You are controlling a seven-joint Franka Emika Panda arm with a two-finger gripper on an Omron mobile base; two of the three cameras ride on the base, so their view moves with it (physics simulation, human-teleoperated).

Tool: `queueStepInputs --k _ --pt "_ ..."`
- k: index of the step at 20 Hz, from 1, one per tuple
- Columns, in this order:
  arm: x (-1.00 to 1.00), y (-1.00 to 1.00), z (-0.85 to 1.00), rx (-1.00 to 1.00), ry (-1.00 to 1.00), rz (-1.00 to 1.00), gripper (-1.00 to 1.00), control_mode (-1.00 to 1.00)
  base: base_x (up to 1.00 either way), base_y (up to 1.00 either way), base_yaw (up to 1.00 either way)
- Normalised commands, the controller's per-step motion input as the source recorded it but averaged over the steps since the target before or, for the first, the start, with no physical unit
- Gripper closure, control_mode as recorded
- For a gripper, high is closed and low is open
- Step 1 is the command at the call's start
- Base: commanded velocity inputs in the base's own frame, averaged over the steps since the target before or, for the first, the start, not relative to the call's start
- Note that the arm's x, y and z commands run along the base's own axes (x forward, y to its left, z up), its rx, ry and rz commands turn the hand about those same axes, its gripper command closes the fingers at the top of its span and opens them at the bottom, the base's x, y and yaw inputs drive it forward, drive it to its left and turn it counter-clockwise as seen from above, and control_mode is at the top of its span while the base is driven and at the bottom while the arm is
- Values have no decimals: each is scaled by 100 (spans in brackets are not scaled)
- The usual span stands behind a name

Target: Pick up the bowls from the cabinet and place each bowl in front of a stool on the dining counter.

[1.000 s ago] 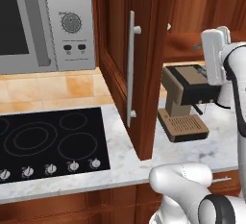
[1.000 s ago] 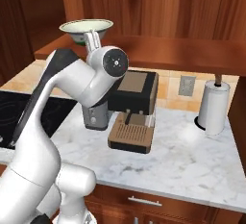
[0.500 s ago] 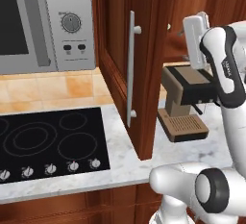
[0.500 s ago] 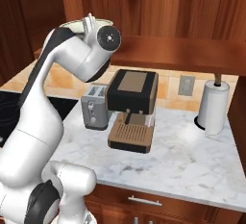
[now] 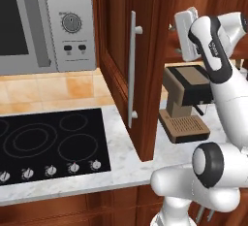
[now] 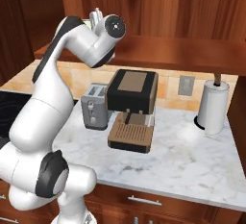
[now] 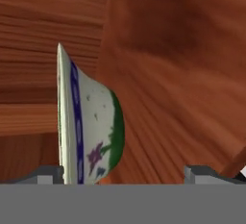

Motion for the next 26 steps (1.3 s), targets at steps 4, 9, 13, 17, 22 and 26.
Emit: queueStepInputs --k 4,9,13,17,22,26 --pt "41 2 0 0 4 0 -100 -100 0 0 0" --pt "33 6 0 0 5 0 -100 -100 0 0 0" --pt "27 8 0 0 2 0 -100 -100 0 0 0" --pt "21 12 0 0 0 2 -100 -100 0 0 0" --pt "14 11 0 0 0 3 -100 -100 0 0 0" --pt "15 7 0 0 0 3 -100 -100 0 0 0"
